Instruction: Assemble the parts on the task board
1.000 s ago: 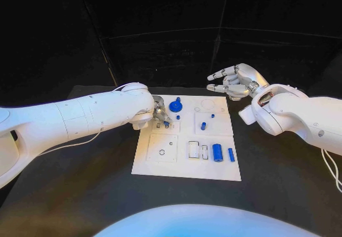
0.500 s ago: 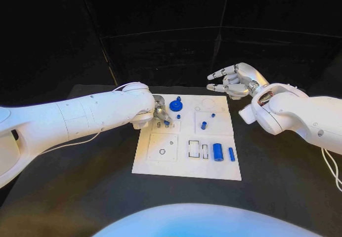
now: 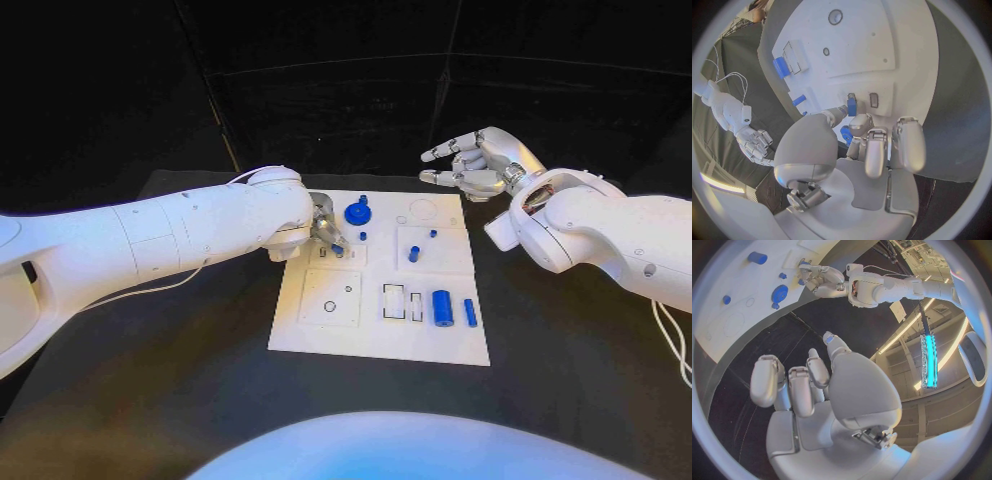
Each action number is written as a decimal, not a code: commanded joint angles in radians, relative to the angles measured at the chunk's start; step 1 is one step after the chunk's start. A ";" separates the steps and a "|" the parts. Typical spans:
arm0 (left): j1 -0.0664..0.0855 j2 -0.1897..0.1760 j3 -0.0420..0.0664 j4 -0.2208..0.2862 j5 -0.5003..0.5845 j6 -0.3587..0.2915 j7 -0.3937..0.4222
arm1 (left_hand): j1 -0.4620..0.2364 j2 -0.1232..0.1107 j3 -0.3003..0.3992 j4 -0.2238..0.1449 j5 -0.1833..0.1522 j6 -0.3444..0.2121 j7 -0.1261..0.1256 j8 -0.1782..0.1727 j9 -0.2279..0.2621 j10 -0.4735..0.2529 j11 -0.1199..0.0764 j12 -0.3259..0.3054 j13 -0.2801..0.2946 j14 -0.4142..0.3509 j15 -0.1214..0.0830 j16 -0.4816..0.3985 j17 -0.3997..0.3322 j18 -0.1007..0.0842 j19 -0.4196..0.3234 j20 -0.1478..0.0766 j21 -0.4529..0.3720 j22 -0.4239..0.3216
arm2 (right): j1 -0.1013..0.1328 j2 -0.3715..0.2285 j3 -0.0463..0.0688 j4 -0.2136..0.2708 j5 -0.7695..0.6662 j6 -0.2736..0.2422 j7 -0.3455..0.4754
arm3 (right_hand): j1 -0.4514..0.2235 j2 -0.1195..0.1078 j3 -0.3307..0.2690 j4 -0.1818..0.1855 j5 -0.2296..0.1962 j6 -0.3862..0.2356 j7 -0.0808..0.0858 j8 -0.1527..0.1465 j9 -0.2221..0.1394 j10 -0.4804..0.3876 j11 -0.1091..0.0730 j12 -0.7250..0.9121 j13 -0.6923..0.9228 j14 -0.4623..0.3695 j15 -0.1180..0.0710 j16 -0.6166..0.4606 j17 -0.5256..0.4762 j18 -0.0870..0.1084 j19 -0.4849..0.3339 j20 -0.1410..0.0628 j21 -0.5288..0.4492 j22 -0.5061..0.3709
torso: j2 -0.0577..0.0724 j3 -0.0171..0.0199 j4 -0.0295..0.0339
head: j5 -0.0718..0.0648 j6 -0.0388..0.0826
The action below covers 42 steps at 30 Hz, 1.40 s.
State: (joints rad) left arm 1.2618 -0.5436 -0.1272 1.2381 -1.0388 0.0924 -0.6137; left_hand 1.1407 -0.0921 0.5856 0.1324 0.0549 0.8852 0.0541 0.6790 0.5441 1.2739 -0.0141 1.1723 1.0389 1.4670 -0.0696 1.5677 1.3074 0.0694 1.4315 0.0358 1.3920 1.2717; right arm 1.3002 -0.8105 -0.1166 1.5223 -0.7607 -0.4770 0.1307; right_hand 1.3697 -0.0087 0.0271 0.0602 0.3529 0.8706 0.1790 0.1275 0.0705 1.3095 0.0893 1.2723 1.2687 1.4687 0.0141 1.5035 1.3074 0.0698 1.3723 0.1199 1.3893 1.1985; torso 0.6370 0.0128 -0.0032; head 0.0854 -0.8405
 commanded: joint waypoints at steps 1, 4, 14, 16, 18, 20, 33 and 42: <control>-0.004 -0.004 -0.003 0.000 -0.010 0.022 -0.024 | 0.002 0.009 0.033 -0.027 0.002 0.000 -0.008 0.006 0.002 0.001 -0.008 -0.004 -0.001 0.104 -0.009 0.003 0.263 -0.004 -0.001 -0.002 0.000 -0.001 | 0.002 0.001 0.001 0.000 -0.003 0.000 0.000 | -0.005 0.000 -0.006 0.002 0.005 0.002 -0.004 0.007 -0.001 0.002 -0.003 0.004 0.001 0.071 -0.006 -0.004 0.135 0.007 0.002 -0.005 -0.003 0.001 | -0.001 -0.0003 -0.0009 | 0.000 0.001; -0.004 -0.006 -0.003 0.003 -0.010 0.024 -0.024 | 0.001 0.009 0.034 -0.028 0.002 0.001 -0.008 0.008 0.003 0.003 -0.009 -0.003 0.001 0.104 -0.009 0.003 0.263 -0.005 0.000 -0.002 0.000 0.000 | 0.002 0.002 0.001 0.000 -0.003 0.001 0.000 | -0.005 0.000 -0.006 0.002 0.005 0.002 -0.004 0.007 -0.001 0.002 -0.003 0.004 0.001 0.071 -0.006 -0.004 0.135 0.007 0.002 -0.005 -0.003 0.001 | 0.000 -0.0005 -0.0015 | 0.001 -0.001; -0.004 -0.007 -0.003 0.012 -0.008 0.035 -0.023 | -0.001 0.009 0.036 -0.029 0.001 0.002 -0.009 0.010 0.004 0.005 -0.009 -0.001 0.003 0.104 -0.010 0.003 0.263 -0.005 0.000 -0.003 0.001 0.001 | 0.001 0.004 0.001 -0.001 -0.003 0.003 -0.001 | -0.007 0.001 -0.007 0.004 0.005 0.002 -0.004 0.007 -0.001 0.003 -0.003 0.005 0.002 0.071 -0.006 -0.003 0.136 0.007 0.003 -0.005 -0.002 0.002 | -0.001 -0.0001 -0.0009 | 0.001 -0.002; -0.004 -0.008 -0.003 0.013 -0.006 0.036 -0.023 | -0.003 0.008 0.037 -0.029 0.001 0.003 -0.010 0.012 0.006 0.006 -0.010 0.000 0.004 0.104 -0.010 0.003 0.263 -0.005 0.001 -0.003 0.001 0.003 | 0.001 0.004 0.001 -0.001 -0.003 0.003 -0.002 | -0.007 0.001 -0.007 0.004 0.005 0.002 -0.004 0.007 -0.001 0.003 -0.003 0.005 0.002 0.071 -0.006 -0.003 0.136 0.007 0.003 -0.005 -0.002 0.002 | -0.001 0.0001 -0.0009 | 0.001 -0.002; -0.004 -0.008 -0.003 0.013 -0.005 0.037 -0.023 | -0.003 0.008 0.037 -0.029 0.001 0.003 -0.010 0.012 0.006 0.006 -0.010 0.000 0.004 0.104 -0.010 0.003 0.263 -0.005 0.001 -0.003 0.001 0.003 | 0.001 0.004 0.001 -0.001 -0.006 0.004 -0.002 | -0.008 0.002 -0.007 0.004 0.006 0.002 -0.004 0.008 -0.001 0.003 -0.003 0.005 0.001 0.071 -0.006 -0.003 0.136 0.007 0.003 -0.005 -0.002 0.002 | -0.001 0.0005 -0.0007 | 0.001 -0.001; -0.004 -0.006 -0.003 0.013 -0.002 0.038 -0.022 | -0.003 0.008 0.037 -0.029 0.001 0.003 -0.010 0.012 0.006 0.006 -0.010 0.000 0.004 0.104 -0.010 0.003 0.263 -0.005 0.001 -0.003 0.001 0.003 | 0.001 0.005 0.001 -0.001 -0.007 0.005 -0.003 | -0.008 0.002 -0.007 0.004 0.006 0.002 -0.004 0.008 -0.001 0.003 -0.003 0.005 0.001 0.071 -0.006 -0.003 0.136 0.007 0.003 -0.005 -0.002 0.002 | -0.001 0.0006 -0.0008 | 0.002 -0.001; -0.004 -0.003 -0.003 0.008 0.002 0.041 -0.023 | -0.003 0.008 0.037 -0.029 0.001 0.003 -0.010 0.012 0.006 0.006 -0.010 0.000 0.004 0.104 -0.010 0.003 0.263 -0.005 0.001 -0.003 0.001 0.003 | 0.001 0.006 0.001 -0.001 -0.009 0.009 -0.004 | -0.007 0.002 -0.006 0.005 0.008 0.003 -0.004 0.008 -0.001 0.004 -0.003 0.005 0.001 0.071 -0.006 -0.004 0.135 0.007 0.003 -0.005 -0.003 0.001 | -0.001 0.0004 -0.0014 | 0.001 0.000; -0.004 0.001 -0.003 0.002 0.000 0.060 -0.027 | -0.017 0.003 0.037 -0.027 0.001 0.004 -0.010 0.018 0.010 0.009 -0.011 0.000 0.004 0.104 -0.012 0.003 0.263 -0.005 0.002 -0.004 0.002 0.004 | 0.001 0.006 0.001 -0.001 -0.009 0.010 -0.004 | -0.007 0.002 -0.006 0.005 0.008 0.003 -0.004 0.008 -0.001 0.004 -0.003 0.005 0.001 0.071 -0.006 -0.004 0.135 0.007 0.003 -0.005 -0.003 0.001 | 0.000 0.0002 -0.0020 | -0.001 -0.003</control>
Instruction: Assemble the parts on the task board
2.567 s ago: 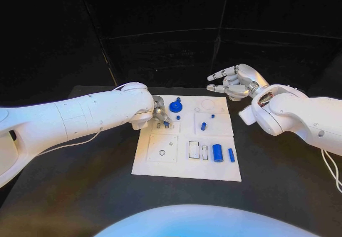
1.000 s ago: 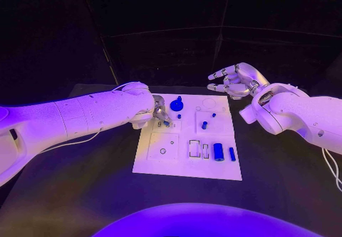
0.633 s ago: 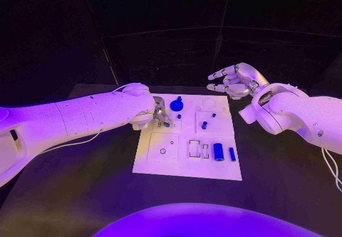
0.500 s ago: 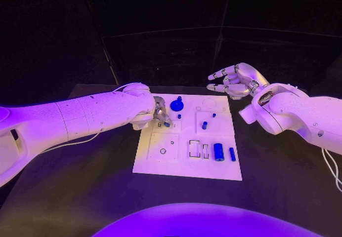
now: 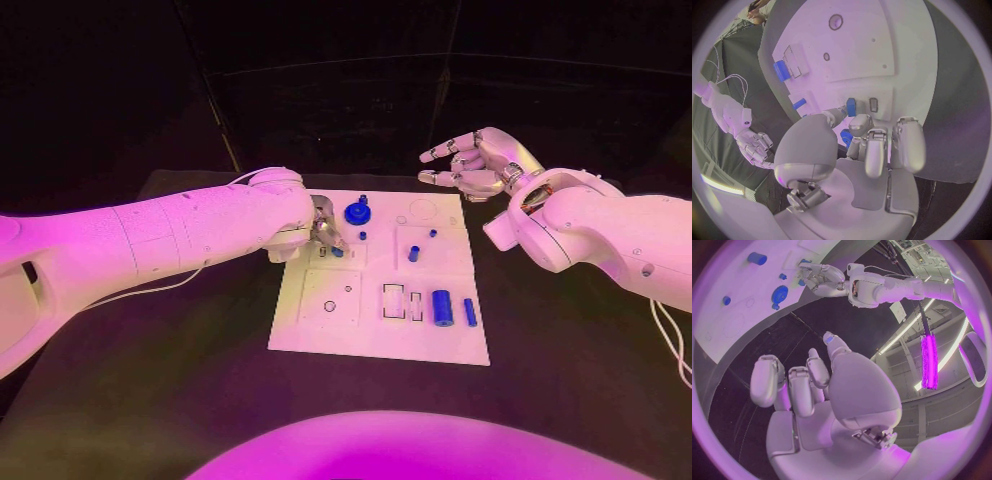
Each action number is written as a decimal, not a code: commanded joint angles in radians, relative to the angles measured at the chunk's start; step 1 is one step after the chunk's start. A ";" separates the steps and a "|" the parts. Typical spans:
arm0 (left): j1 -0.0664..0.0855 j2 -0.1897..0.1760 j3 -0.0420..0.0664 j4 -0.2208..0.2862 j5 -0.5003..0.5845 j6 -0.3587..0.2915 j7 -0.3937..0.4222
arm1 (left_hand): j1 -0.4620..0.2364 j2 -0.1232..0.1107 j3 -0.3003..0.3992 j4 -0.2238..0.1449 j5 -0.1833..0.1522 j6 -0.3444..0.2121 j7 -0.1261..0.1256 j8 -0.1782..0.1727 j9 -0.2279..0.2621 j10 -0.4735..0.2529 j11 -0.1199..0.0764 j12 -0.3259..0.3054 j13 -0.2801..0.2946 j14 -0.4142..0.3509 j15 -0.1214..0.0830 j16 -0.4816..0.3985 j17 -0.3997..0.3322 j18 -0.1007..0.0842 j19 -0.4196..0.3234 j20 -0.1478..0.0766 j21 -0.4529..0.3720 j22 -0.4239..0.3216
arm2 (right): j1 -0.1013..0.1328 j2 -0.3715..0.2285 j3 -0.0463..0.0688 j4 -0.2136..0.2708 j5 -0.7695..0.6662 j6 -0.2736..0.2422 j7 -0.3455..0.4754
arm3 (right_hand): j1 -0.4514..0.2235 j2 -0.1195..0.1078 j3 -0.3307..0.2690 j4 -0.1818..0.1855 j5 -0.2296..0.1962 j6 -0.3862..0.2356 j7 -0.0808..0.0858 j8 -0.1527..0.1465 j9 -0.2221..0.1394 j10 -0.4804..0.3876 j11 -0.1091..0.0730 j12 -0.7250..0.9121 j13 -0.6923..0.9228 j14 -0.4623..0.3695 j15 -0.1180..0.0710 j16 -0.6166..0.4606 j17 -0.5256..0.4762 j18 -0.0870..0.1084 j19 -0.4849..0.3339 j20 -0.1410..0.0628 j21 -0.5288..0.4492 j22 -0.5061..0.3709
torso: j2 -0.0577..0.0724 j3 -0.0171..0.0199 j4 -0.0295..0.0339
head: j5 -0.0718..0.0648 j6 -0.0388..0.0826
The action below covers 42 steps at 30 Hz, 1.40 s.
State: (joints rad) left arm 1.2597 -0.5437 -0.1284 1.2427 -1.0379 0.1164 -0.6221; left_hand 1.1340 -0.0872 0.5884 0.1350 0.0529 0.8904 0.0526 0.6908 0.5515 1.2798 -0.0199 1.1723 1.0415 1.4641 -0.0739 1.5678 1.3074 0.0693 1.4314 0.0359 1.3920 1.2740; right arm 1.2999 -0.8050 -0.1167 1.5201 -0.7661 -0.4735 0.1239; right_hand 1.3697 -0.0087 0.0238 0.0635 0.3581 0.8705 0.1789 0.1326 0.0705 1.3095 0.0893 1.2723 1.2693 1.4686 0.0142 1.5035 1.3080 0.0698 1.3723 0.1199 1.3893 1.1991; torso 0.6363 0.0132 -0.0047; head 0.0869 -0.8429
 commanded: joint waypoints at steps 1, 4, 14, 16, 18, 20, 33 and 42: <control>-0.002 0.002 -0.002 -0.004 -0.001 0.042 -0.021 | -0.017 -0.004 0.032 -0.028 0.003 -0.001 -0.009 0.009 0.005 0.003 -0.005 0.000 0.001 0.107 -0.007 0.003 0.263 -0.006 0.003 -0.004 0.002 0.003 | 0.002 0.001 0.001 0.002 -0.004 0.007 0.002 | -0.007 0.002 -0.003 0.001 0.003 0.003 -0.004 0.003 -0.001 0.004 -0.003 0.005 0.001 0.071 -0.006 -0.004 0.135 0.007 0.003 -0.005 -0.003 0.001 | 0.001 -0.0002 -0.0005 | -0.002 -0.001; -0.002 0.004 -0.002 -0.006 -0.002 0.053 -0.026 | -0.030 -0.009 0.026 -0.025 0.002 0.001 -0.010 0.013 0.008 0.006 -0.006 0.002 0.001 0.107 -0.008 0.003 0.263 -0.006 0.004 -0.005 0.003 0.006 | 0.002 0.001 0.001 0.002 -0.004 0.008 0.002 | -0.007 0.002 -0.003 0.001 0.003 0.003 -0.004 0.003 -0.001 0.004 -0.003 0.005 0.001 0.071 -0.006 -0.004 0.135 0.007 0.003 -0.005 -0.003 0.001 | 0.000 0.0001 0.0000 | -0.001 -0.003; -0.002 0.009 -0.002 -0.016 -0.002 0.065 -0.035 | -0.075 -0.015 -0.009 -0.005 0.002 0.009 -0.013 0.027 0.016 0.013 -0.008 0.007 0.003 0.107 -0.010 0.003 0.263 -0.007 0.007 -0.007 0.005 0.011 | 0.002 0.000 0.001 0.002 -0.004 0.009 0.002 | -0.007 0.002 -0.003 0.001 0.003 0.003 -0.004 0.003 -0.001 0.004 -0.003 0.005 0.001 0.071 -0.006 -0.004 0.135 0.007 0.003 -0.005 -0.003 0.001 | 0.000 0.0002 -0.0002 | -0.002 -0.003; -0.002 0.010 -0.002 -0.018 -0.002 0.063 -0.034 | -0.082 -0.016 -0.016 -0.001 0.002 0.009 -0.014 0.029 0.017 0.013 -0.009 0.007 0.003 0.107 -0.011 0.003 0.263 -0.007 0.007 -0.008 0.005 0.011 | 0.002 0.000 0.001 0.002 -0.004 0.009 0.002 | -0.007 0.002 -0.003 0.001 0.003 0.003 -0.004 0.003 -0.001 0.004 -0.003 0.005 0.001 0.071 -0.006 -0.004 0.135 0.007 0.003 -0.005 -0.003 0.001 | 0.000 0.0001 -0.0001 | -0.002 -0.003; -0.002 0.012 -0.002 -0.021 -0.002 0.060 -0.034 | -0.087 -0.015 -0.021 0.002 0.002 0.009 -0.014 0.030 0.018 0.013 -0.009 0.007 0.003 0.107 -0.011 0.003 0.263 -0.007 0.007 -0.008 0.005 0.011 | 0.002 0.000 0.001 0.002 -0.004 0.008 0.002 | -0.008 0.003 -0.003 0.002 0.006 0.002 -0.004 0.003 -0.001 0.003 -0.004 0.005 0.000 0.070 -0.006 -0.005 0.133 0.007 0.003 -0.006 -0.003 0.000 | 0.000 0.0001 0.0001 | -0.003 -0.003; -0.002 0.014 -0.002 -0.023 -0.002 0.057 -0.033 | -0.090 -0.015 -0.025 0.004 0.002 0.009 -0.014 0.030 0.018 0.013 -0.009 0.007 0.002 0.107 -0.011 0.003 0.263 -0.007 0.007 -0.008 0.005 0.011 | 0.002 0.000 0.001 0.003 -0.004 0.008 0.002 | -0.008 0.003 -0.003 0.002 0.006 0.002 -0.004 0.003 -0.001 0.003 -0.004 0.005 0.000 0.070 -0.006 -0.005 0.133 0.007 0.003 -0.006 -0.003 0.000 | 0.000 0.0001 0.0000 | -0.003 -0.002; -0.001 0.028 -0.002 -0.043 -0.002 0.055 -0.031 | -0.118 -0.021 -0.066 0.025 0.000 0.009 -0.013 0.035 0.022 0.013 -0.008 0.009 0.002 0.107 -0.011 0.003 0.263 -0.008 0.009 -0.009 0.006 0.015 | 0.002 0.000 0.001 0.003 -0.004 0.006 0.002 | -0.011 0.002 -0.005 0.004 0.005 0.002 -0.004 0.004 -0.001 0.002 -0.003 0.003 -0.002 0.070 -0.006 -0.006 0.131 0.008 0.001 -0.006 -0.005 -0.005 | 0.000 0.0003 0.0000 | -0.004 -0.003; -0.001 0.033 -0.002 -0.051 -0.002 0.058 -0.034 | -0.152 -0.030 -0.133 0.056 -0.001 0.016 -0.014 0.045 0.026 0.019 -0.009 0.018 0.010 0.107 -0.011 0.003 0.263 -0.009 0.013 -0.009 0.009 0.023 | 0.002 0.000 0.001 0.003 -0.004 0.006 0.003 | -0.016 0.000 -0.008 0.007 0.003 0.001 -0.004 0.004 -0.002 0.002 -0.003 0.004 -0.002 0.070 -0.006 -0.007 0.130 0.008 0.000 -0.006 -0.007 -0.007 | 0.000 0.0001 -0.0002 | -0.007 -0.004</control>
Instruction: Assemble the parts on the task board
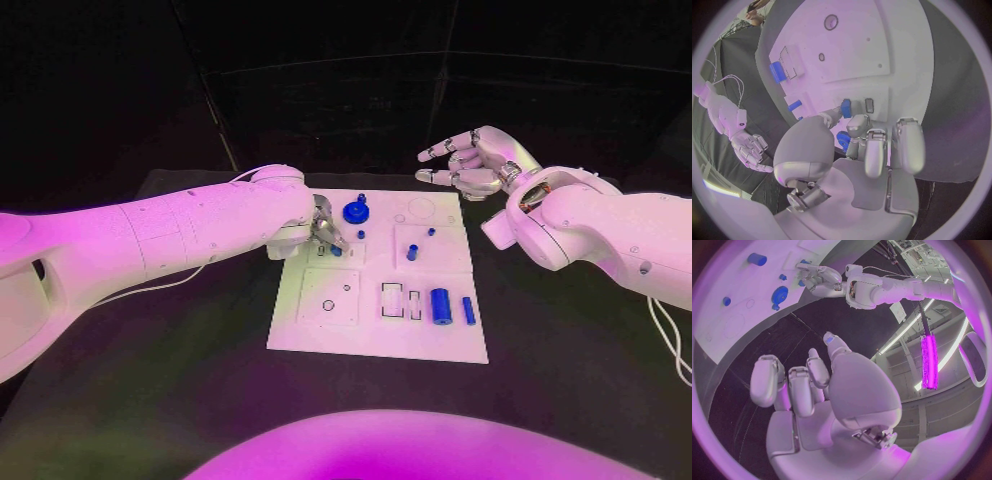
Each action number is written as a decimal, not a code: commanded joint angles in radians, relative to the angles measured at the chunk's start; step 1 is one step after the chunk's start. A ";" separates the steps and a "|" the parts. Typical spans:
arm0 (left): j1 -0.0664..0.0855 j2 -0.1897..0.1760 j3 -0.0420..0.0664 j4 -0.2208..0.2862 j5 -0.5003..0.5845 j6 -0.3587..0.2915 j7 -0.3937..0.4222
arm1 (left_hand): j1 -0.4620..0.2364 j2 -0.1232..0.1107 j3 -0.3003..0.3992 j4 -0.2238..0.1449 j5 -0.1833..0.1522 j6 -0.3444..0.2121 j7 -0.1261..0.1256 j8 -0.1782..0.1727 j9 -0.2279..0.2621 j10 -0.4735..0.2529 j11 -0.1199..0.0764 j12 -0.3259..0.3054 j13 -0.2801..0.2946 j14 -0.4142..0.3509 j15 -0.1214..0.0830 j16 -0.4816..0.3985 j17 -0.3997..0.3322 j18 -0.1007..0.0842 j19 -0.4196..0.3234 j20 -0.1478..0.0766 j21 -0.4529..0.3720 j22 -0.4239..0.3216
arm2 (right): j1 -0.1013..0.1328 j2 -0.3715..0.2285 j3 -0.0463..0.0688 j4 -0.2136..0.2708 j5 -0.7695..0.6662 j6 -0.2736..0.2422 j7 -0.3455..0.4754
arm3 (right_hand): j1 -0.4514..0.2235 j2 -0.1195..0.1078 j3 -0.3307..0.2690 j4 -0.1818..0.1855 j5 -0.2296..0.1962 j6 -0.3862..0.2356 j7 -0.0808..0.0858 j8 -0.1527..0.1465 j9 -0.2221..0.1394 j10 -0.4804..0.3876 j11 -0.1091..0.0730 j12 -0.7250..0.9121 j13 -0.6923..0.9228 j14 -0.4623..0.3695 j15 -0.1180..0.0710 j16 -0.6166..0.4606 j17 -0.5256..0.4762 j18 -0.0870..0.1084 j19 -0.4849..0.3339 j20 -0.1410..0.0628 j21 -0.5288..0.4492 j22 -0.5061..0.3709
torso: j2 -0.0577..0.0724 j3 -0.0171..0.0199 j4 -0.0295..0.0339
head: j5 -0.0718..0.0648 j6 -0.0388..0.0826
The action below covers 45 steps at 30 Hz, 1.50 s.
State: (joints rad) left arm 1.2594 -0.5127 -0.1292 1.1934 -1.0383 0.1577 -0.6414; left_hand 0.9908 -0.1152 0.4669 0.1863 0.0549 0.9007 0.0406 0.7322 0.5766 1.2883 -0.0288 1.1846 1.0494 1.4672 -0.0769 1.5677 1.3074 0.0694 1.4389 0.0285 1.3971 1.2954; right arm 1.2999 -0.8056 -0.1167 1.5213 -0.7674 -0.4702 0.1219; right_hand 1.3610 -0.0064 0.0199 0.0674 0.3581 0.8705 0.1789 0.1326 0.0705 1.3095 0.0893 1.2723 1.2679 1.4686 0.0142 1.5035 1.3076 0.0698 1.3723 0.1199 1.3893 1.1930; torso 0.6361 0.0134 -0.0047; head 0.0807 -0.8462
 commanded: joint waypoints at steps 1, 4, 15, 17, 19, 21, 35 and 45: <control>-0.001 0.002 -0.001 -0.003 -0.001 0.017 -0.015 | -0.012 -0.002 -0.021 0.009 -0.002 0.006 -0.002 0.005 0.002 0.010 0.000 0.007 0.002 0.104 -0.008 0.003 0.263 -0.009 0.006 -0.002 0.004 0.002 | 0.002 0.000 0.001 0.002 -0.003 0.002 0.005 | -0.007 -0.002 -0.004 0.003 0.003 0.001 -0.004 0.004 -0.002 0.002 -0.003 0.004 -0.001 0.070 -0.006 -0.007 0.130 0.008 0.000 -0.006 -0.007 -0.001 | 0.000 -0.0001 -0.0002 | -0.001 -0.001; -0.001 0.002 -0.001 -0.004 -0.001 0.017 -0.017 | -0.015 0.001 -0.042 0.017 -0.002 0.008 -0.004 0.010 0.004 0.013 -0.001 0.011 0.006 0.104 -0.009 0.003 0.263 -0.010 0.007 -0.002 0.005 0.005 | 0.002 0.000 0.001 0.002 -0.003 0.003 0.005 | -0.007 -0.002 -0.004 0.003 0.003 0.001 -0.004 0.004 -0.002 0.002 -0.003 0.004 -0.001 0.070 -0.006 -0.007 0.130 0.008 0.000 -0.006 -0.007 -0.001 | 0.000 0.0000 0.0003 | -0.002 -0.001; -0.001 0.002 -0.001 -0.004 0.001 0.021 -0.022 | -0.014 0.005 -0.073 0.027 -0.002 0.013 -0.008 0.020 0.009 0.018 -0.005 0.017 0.011 0.104 -0.012 0.003 0.263 -0.011 0.010 -0.004 0.008 0.011 | 0.002 0.000 0.001 0.002 -0.003 0.005 0.004 | -0.009 -0.002 -0.005 0.005 0.001 0.001 -0.004 0.004 -0.002 0.002 -0.003 0.004 -0.001 0.070 -0.006 -0.007 0.130 0.008 0.000 -0.006 -0.007 -0.001 | 0.000 0.0000 0.0010 | -0.003 -0.001; -0.001 0.002 -0.001 -0.005 0.001 0.019 -0.022 | -0.014 0.005 -0.080 0.030 -0.002 0.013 -0.009 0.022 0.009 0.018 -0.005 0.018 0.011 0.104 -0.013 0.003 0.263 -0.011 0.010 -0.005 0.008 0.011 | 0.002 0.000 0.001 0.002 -0.003 0.004 0.004 | -0.010 -0.002 -0.005 0.005 0.001 0.001 -0.004 0.004 -0.002 0.002 -0.003 0.004 -0.001 0.070 -0.006 -0.007 0.130 0.008 0.000 -0.006 -0.007 0.000 | 0.000 0.0002 0.0011 | -0.003 0.000; -0.001 0.003 -0.001 -0.007 0.002 0.016 -0.022 | -0.018 0.003 -0.093 0.037 -0.002 0.013 -0.010 0.024 0.011 0.019 -0.006 0.018 0.011 0.104 -0.013 0.003 0.263 -0.011 0.010 -0.006 0.008 0.012 | 0.002 0.000 0.001 0.002 -0.003 0.004 0.004 | -0.012 -0.002 -0.006 0.007 0.000 0.001 -0.004 0.005 -0.002 0.002 -0.003 0.004 -0.001 0.070 -0.006 -0.007 0.130 0.008 0.000 -0.006 -0.007 -0.001 | 0.000 0.0004 0.0012 | -0.003 0.000; -0.001 0.004 -0.001 -0.009 0.002 0.011 -0.021 | -0.024 0.003 -0.112 0.047 -0.002 0.012 -0.011 0.027 0.012 0.019 -0.007 0.019 0.011 0.104 -0.014 0.003 0.263 -0.011 0.011 -0.007 0.009 0.014 | 0.002 0.000 0.001 0.002 -0.003 0.004 0.004 | -0.013 -0.002 -0.006 0.008 0.000 0.001 -0.004 0.005 -0.002 0.002 -0.003 0.004 -0.002 0.070 -0.006 -0.007 0.130 0.008 0.000 -0.006 -0.007 -0.001 | 0.000 0.0004 0.0008 | -0.003 0.001; -0.001 0.011 -0.001 -0.012 0.002 -0.012 -0.013 | -0.033 0.014 -0.204 0.095 -0.001 0.012 -0.016 0.042 0.016 0.026 -0.012 0.028 0.016 0.104 -0.019 0.003 0.263 -0.014 0.018 -0.011 0.016 0.028 | 0.002 0.000 0.001 0.002 -0.003 0.005 0.004 | -0.019 -0.002 -0.009 0.012 -0.002 0.001 -0.004 0.005 -0.002 0.003 -0.003 0.004 -0.002 0.070 -0.006 -0.007 0.130 0.008 0.000 -0.006 -0.008 -0.001 | 0.000 0.0005 0.0004 | -0.002 0.000; -0.001 -0.001 0.001 0.000 0.002 -0.033 -0.006 | -0.030 0.015 -0.214 0.097 -0.002 0.010 -0.017 0.043 0.017 0.023 -0.012 0.024 0.011 0.104 -0.019 0.003 0.263 -0.013 0.017 -0.012 0.015 0.026 | 0.002 -0.001 0.001 0.001 -0.003 0.006 0.004 | -0.021 -0.002 -0.010 0.014 -0.002 0.001 -0.004 0.005 -0.002 0.003 -0.003 0.005 -0.002 0.070 -0.006 -0.008 0.130 0.008 0.000 -0.006 -0.008 -0.002 | 0.000 0.0000 0.0026 | -0.006 0.004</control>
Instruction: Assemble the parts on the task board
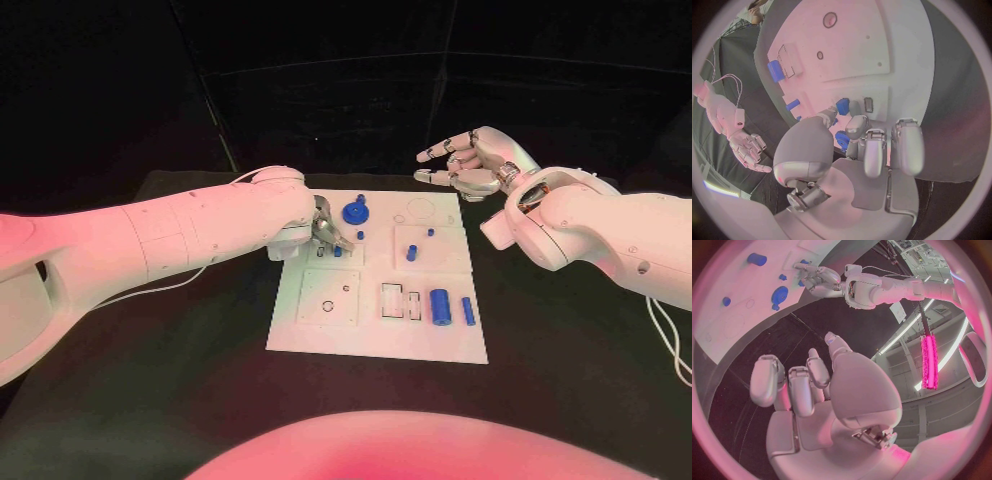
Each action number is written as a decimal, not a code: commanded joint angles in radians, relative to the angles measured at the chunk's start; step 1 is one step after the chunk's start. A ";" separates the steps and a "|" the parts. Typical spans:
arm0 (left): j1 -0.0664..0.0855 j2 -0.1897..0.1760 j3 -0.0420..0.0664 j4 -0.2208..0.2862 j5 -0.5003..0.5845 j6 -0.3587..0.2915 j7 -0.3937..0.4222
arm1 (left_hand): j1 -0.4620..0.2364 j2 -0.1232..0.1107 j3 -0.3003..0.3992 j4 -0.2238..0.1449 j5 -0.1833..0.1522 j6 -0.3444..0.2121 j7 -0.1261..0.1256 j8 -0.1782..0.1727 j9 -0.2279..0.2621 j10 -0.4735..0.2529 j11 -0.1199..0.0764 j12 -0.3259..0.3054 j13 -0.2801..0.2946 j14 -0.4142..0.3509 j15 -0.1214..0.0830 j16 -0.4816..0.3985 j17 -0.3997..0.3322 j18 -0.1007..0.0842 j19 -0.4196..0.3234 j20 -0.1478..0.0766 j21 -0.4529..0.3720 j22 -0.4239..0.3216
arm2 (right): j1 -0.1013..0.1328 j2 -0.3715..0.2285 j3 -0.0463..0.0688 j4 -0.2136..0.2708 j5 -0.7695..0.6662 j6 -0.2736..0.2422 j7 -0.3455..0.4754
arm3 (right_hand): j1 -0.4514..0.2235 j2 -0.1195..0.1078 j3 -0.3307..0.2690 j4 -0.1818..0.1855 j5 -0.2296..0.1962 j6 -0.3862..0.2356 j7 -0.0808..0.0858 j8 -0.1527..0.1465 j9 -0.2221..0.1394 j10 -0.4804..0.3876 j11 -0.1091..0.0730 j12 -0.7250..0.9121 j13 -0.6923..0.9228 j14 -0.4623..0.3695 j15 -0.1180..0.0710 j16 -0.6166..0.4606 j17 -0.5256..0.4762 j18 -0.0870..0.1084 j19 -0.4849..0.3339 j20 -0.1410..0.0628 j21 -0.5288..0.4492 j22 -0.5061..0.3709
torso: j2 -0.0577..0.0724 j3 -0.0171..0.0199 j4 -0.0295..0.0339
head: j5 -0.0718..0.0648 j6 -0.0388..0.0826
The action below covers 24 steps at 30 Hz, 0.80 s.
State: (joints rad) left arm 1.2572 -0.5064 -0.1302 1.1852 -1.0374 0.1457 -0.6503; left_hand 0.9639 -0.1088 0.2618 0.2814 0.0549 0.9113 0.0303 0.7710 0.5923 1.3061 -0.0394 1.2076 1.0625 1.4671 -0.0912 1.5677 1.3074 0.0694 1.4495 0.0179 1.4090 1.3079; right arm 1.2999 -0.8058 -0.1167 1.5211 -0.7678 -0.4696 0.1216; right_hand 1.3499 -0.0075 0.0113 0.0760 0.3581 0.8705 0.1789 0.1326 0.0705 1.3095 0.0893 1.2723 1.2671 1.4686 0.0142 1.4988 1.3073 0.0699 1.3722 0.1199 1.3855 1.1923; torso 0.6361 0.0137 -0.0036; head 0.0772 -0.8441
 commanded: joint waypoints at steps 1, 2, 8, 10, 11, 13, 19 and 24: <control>0.001 -0.009 0.004 0.010 0.001 -0.022 0.003 | -0.003 0.008 -0.011 0.002 -0.002 -0.001 -0.006 0.005 0.001 0.005 -0.002 0.001 -0.003 0.104 -0.005 0.003 0.263 -0.013 0.006 -0.001 0.003 0.013 | 0.002 -0.001 0.001 0.001 -0.002 0.005 0.005 | -0.010 -0.001 -0.002 0.005 -0.002 0.001 -0.004 0.006 -0.002 0.003 -0.003 0.005 -0.001 0.070 -0.006 -0.003 0.130 0.008 0.000 -0.006 -0.004 -0.001 | 0.000 -0.0003 0.0015 | -0.002 0.002; 0.001 -0.012 0.011 0.014 0.001 -0.025 0.004 | -0.005 0.006 -0.021 0.005 -0.002 -0.002 -0.006 0.005 0.001 0.004 -0.001 -0.001 -0.006 0.104 -0.005 0.003 0.263 -0.013 0.006 -0.001 0.002 0.013 | 0.002 -0.001 0.001 0.001 -0.002 0.005 0.005 | -0.011 0.000 -0.003 0.006 -0.003 0.000 -0.004 0.006 -0.002 0.003 -0.003 0.005 -0.001 0.070 -0.006 -0.003 0.130 0.008 0.000 -0.006 -0.004 -0.002 | 0.000 -0.0002 0.0015 | -0.003 0.002; 0.009 -0.032 0.068 0.039 0.001 -0.035 0.004 | -0.018 0.003 -0.079 0.009 -0.002 -0.012 -0.004 0.005 -0.001 -0.007 0.000 -0.011 -0.021 0.104 -0.004 0.003 0.263 -0.012 0.004 -0.001 -0.002 0.008 | 0.002 -0.002 0.001 -0.004 -0.002 0.005 0.005 | -0.011 0.000 -0.003 0.006 -0.003 0.000 -0.004 0.006 -0.002 0.003 -0.003 0.005 -0.001 0.070 -0.006 -0.003 0.130 0.008 0.000 -0.006 -0.004 -0.002 | 0.000 -0.0002 0.0002 | -0.001 0.004; 0.019 -0.041 0.084 0.047 0.000 -0.033 0.000 | -0.019 0.004 -0.099 0.008 -0.002 -0.020 -0.001 0.001 -0.003 -0.016 0.002 -0.021 -0.035 0.104 -0.003 0.003 0.263 -0.011 0.000 0.000 -0.008 0.001 | 0.002 -0.002 0.001 -0.007 -0.002 0.005 0.004 | -0.011 0.000 -0.003 0.006 -0.003 0.000 -0.004 0.006 -0.002 0.003 -0.003 0.005 -0.001 0.070 -0.006 -0.003 0.130 0.008 0.000 -0.006 -0.004 -0.002 | 0.000 -0.0004 0.0001 | -0.001 0.006; 0.028 -0.047 0.091 0.050 0.000 -0.030 -0.003 | -0.017 0.006 -0.115 0.008 -0.002 -0.027 0.002 -0.003 -0.005 -0.028 0.005 -0.034 -0.051 0.104 0.000 0.003 0.263 -0.008 -0.006 0.001 -0.017 -0.011 | 0.002 -0.002 0.001 -0.008 -0.002 0.005 0.004 | -0.011 0.000 -0.003 0.006 -0.003 0.000 -0.004 0.006 -0.002 0.003 -0.003 0.005 -0.001 0.070 -0.006 -0.003 0.130 0.008 0.000 -0.006 -0.004 -0.002 | 0.000 -0.0003 -0.0005 | 0.000 0.007; 0.042 -0.053 0.098 0.051 -0.001 -0.023 -0.007 | -0.011 0.011 -0.137 0.008 -0.002 -0.036 0.006 -0.007 -0.008 -0.043 0.009 -0.048 -0.071 0.104 0.003 0.003 0.263 -0.005 -0.015 0.004 -0.028 -0.027 | 0.002 -0.002 0.001 -0.010 -0.002 0.005 0.004 | -0.011 0.000 -0.003 0.006 -0.003 0.000 -0.004 0.006 -0.002 0.003 -0.003 0.005 -0.001 0.070 -0.006 -0.003 0.130 0.008 0.000 -0.006 -0.004 -0.002 | 0.000 0.0003 -0.0004 | 0.000 0.008; 0.086 -0.038 0.106 -0.012 -0.002 0.023 -0.012 | 0.024 0.027 -0.181 0.006 -0.001 -0.057 0.018 -0.034 -0.025 -0.060 0.019 -0.063 -0.093 0.104 0.011 0.003 0.263 -0.002 -0.022 0.012 -0.041 -0.039 | 0.002 0.002 0.001 -0.015 -0.002 0.006 0.003 | -0.011 0.000 -0.003 0.006 -0.003 0.000 -0.004 0.006 -0.002 0.003 -0.003 0.005 -0.001 0.070 -0.006 -0.003 0.130 0.008 0.000 -0.006 -0.004 -0.002 | 0.001 0.0003 -0.0001 | 0.001 0.012; 0.102 0.007 0.107 -0.121 -0.002 0.073 0.000 | 0.059 0.042 -0.216 0.006 -0.001 -0.071 0.031 -0.070 -0.048 -0.068 0.030 -0.066 -0.102 0.104 0.021 0.003 0.263 -0.001 -0.023 0.021 -0.045 -0.041 | 0.002 0.006 0.001 -0.016 -0.002 0.008 0.003 | -0.013 0.000 -0.004 0.008 -0.002 0.000 -0.004 0.006 -0.002 0.004 -0.003 0.005 -0.001 0.070 -0.006 -0.003 0.131 0.008 0.001 -0.006 -0.004 -0.001 | 0.003 -0.0007 -0.0031 | 0.006 0.013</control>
State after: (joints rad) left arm 1.3575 -0.5050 -0.0231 1.0795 -1.0378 0.1609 -0.6528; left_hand 1.0182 -0.0662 0.0486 0.2871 0.0549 0.8430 0.0592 0.7038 0.5454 1.2429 -0.0086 1.1460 0.9612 1.4638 -0.0766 1.5677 1.3074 0.0693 1.4259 0.0342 1.3686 1.2679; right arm 1.2999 -0.8008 -0.1167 1.5040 -0.7679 -0.4682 0.1212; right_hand 1.3500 -0.0075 0.0088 0.0785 0.3581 0.8705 0.1790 0.1326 0.0697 1.3095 0.0893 1.2723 1.2673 1.4686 0.0142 1.4988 1.3079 0.0698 1.3723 0.1199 1.3855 1.1916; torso 0.6376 0.0139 -0.0048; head 0.0810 -0.8309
